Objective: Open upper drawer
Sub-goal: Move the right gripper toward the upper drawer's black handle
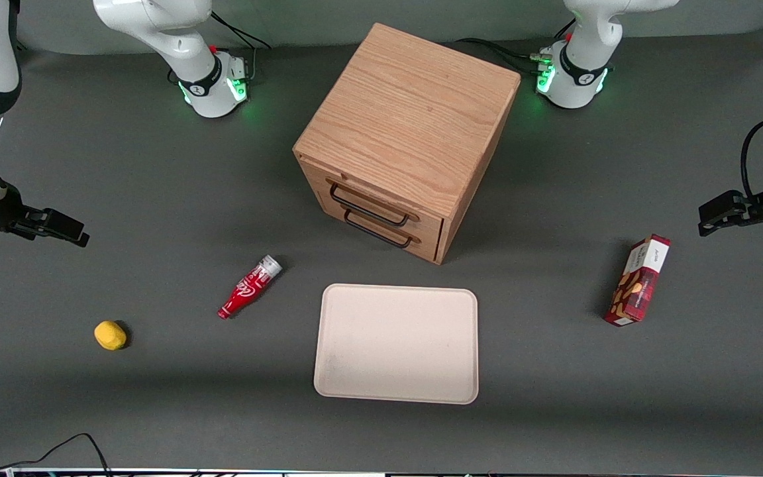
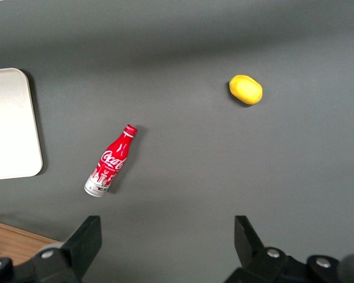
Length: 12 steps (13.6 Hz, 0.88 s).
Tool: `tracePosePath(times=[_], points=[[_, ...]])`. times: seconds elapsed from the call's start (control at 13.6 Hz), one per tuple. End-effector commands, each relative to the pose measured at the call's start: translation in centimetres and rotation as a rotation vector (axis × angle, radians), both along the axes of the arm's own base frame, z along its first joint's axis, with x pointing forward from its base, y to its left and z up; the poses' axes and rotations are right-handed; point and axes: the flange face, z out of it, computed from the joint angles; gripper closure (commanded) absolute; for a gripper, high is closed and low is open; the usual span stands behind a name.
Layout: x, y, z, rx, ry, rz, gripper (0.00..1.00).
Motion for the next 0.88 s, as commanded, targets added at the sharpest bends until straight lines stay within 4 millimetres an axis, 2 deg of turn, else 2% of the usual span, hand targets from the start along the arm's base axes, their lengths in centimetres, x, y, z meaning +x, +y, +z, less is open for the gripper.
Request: tracePosePath(times=[0.0,0.22,0.44,0.52,0.81], points=[[0.4,0.1,0.5,0.001,0.002,-0.013,0.0],[0.2,0.9,0.8,-0.001,0.011,0.004,0.0],[0.1,4.1,1.3,-0.005,0.019,0.117,0.0],[-0.1,5.9,1.5,-0.003,0.027,0.15,0.0],[-2.1,15.9,1.6,0.004,0.051,0.319,0.0]])
